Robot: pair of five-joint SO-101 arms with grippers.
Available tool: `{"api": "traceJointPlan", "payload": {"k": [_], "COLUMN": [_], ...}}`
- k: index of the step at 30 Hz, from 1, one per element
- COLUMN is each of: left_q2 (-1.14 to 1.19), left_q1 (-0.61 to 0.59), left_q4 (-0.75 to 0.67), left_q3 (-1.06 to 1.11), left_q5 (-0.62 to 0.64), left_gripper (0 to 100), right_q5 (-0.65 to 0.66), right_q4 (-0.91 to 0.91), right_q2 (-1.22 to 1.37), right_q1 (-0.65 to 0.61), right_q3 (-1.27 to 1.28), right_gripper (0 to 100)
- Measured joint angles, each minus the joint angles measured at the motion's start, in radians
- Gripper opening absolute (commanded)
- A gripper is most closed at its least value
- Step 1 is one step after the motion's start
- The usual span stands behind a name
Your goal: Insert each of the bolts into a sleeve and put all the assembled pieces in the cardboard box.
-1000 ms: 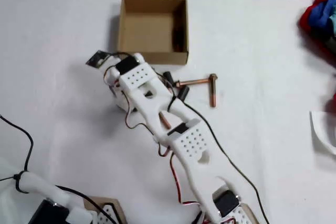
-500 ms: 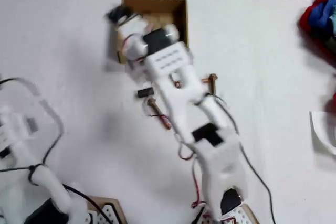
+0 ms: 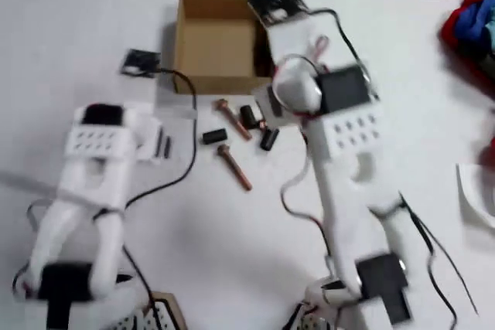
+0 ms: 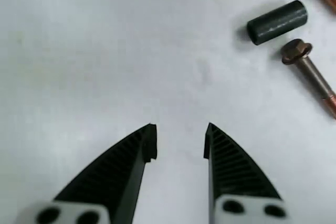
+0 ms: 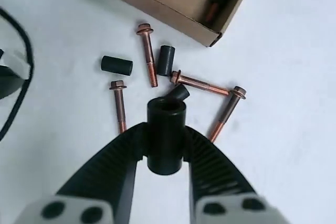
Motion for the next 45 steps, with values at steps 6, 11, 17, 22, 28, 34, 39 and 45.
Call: {"api": "traceJointPlan", "payload": {"k": [6, 11, 17, 22, 28, 34, 39, 45], "left_q2": [0.341, 0.528, 0.684, 0.818, 0.957, 1.022, 1.022, 1.022], "left_q1": [0.164, 0.267, 0.371, 0.407, 0.408, 0.414, 0.414, 0.445], "left_q4": [0.149, 0.385, 0.453, 0.457, 0.463, 0.470, 0.522, 0.525], "left_q3": [-0.264, -0.546, -0.770, -0.829, -0.962, -1.102, -1.188, -1.204], "left_q5": [0.269, 0.566, 0.623, 0.672, 0.825, 0.905, 0.913, 0.913], "left_gripper": [17, 17, 17, 17, 17, 17, 17, 17], "right_q5": [0.000, 0.000, 0.000, 0.000, 0.000, 0.000, 0.000, 0.000], "right_q4": [-0.160, -0.235, -0.245, -0.245, -0.245, -0.245, -0.245, -0.245], "right_q2": [-0.275, -0.385, -0.397, -0.404, -0.404, -0.404, -0.404, -0.404], "right_q1": [0.055, 0.095, 0.129, 0.130, 0.130, 0.130, 0.130, 0.130], "right_q3": [0.365, 0.540, 0.548, 0.548, 0.551, 0.551, 0.551, 0.551], "right_gripper": [2.1, 2.1, 2.1, 2.1, 2.1, 2.1, 2.1, 2.1]}}
